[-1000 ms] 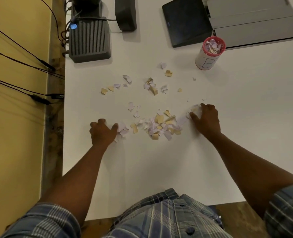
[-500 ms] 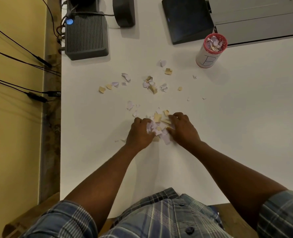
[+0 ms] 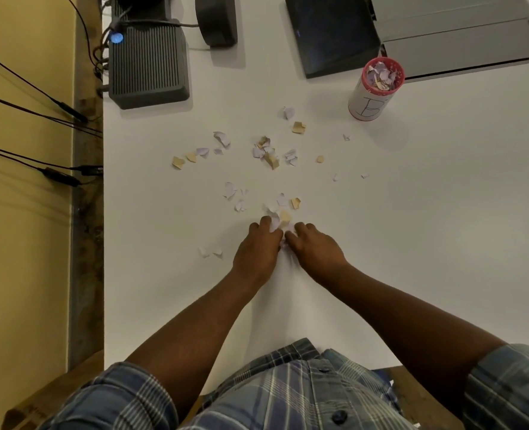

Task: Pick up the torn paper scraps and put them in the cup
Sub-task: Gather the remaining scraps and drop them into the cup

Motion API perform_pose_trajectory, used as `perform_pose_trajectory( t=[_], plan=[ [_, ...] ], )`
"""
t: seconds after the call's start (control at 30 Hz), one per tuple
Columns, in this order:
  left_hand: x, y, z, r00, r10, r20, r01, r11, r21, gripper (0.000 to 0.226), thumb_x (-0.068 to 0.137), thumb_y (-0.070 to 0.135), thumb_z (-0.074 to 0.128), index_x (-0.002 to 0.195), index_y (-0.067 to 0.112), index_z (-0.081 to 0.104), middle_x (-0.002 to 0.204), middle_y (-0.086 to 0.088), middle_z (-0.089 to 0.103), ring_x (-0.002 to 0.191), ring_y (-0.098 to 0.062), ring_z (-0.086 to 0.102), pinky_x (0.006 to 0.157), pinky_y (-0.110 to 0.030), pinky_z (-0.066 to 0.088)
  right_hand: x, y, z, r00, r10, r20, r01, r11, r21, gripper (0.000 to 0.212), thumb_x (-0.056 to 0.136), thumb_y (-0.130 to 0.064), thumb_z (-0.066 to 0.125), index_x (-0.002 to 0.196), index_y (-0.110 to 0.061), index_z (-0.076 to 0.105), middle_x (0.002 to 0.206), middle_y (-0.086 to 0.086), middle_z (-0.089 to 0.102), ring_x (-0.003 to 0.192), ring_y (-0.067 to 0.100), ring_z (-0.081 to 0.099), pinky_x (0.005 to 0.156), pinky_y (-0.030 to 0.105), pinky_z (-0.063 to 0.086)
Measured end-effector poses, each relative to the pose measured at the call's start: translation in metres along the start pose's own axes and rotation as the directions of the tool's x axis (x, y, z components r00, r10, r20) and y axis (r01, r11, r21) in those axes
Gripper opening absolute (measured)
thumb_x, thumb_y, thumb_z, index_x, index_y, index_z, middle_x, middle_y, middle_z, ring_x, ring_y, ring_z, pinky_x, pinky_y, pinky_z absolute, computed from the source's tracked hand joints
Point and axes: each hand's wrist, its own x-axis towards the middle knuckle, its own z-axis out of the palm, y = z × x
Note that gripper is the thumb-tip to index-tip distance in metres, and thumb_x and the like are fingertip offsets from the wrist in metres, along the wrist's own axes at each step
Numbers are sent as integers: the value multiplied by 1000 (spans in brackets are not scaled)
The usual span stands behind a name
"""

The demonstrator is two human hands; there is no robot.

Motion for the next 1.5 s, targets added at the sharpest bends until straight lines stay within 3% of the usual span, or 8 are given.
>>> perform_pose_trajectory(
  t=[0.23,0.33,0.43,0.53,0.67,0.93,1.13,1.5],
  plan=[
    [6,-8,-4,990,137,-34,-136,990,36,23,98,21,42,98,10,62,89,0,59,78,-10,50,62,-16,32,-3,-1,0,999,-32,-22,33,999,8,19,95,-9,47,112,-7,57,100,11,57,87,25,56,59,30,39],
    [16,-6,-15,992,121,-39,-122,992,-33,20,92,13,53,89,5,70,85,-7,66,79,-21,60,64,-26,46,2,14,-10,996,63,-59,-55,989,139,21,89,-4,51,104,-8,65,96,11,63,89,29,61,66,31,46],
    [35,-4,-33,995,69,-71,-79,985,-152,10,82,11,68,83,4,75,83,-14,73,76,-23,68,66,-26,52,5,38,-30,967,237,-96,-170,876,451,21,86,-4,58,100,-8,74,93,12,74,86,28,68,78,30,51],
    [58,-1,-49,999,-29,-29,19,960,-279,13,76,13,75,86,4,76,88,-13,75,77,-14,68,70,-17,49,6,66,-56,935,355,-17,-269,738,619,10,82,-14,69,87,-16,77,73,0,74,67,10,67,65,13,47],
    [84,7,-67,992,-128,16,121,878,-463,17,75,9,76,91,3,74,88,-16,74,78,-20,70,79,-37,59,16,99,-77,898,438,44,-337,618,710,4,79,-27,74,81,-29,77,70,-14,70,62,-7,58,54,0,38],
    [121,24,-75,984,-179,23,165,834,-527,19,76,11,77,93,4,74,86,-9,73,74,-13,67,58,-8,52,60,160,-132,756,640,-134,-245,468,849,6,76,-27,78,77,-30,73,73,-7,71,60,-1,62,64,18,51],
    [120,21,-68,985,-168,47,170,870,-463,18,77,17,76,91,5,75,84,-13,74,82,-24,71,80,-44,58,119,215,-179,652,603,-460,-292,759,582,27,86,-29,67,103,-10,73,98,9,74,84,16,68,82,21,50],
    [106,14,-63,988,-156,21,151,903,-402,13,78,22,75,87,14,77,80,0,75,74,-9,68,69,-18,51,191,238,-173,811,561,-167,-574,817,-43,45,83,-12,71,120,6,53,112,24,59,104,40,58,91,43,48]
  ],
)
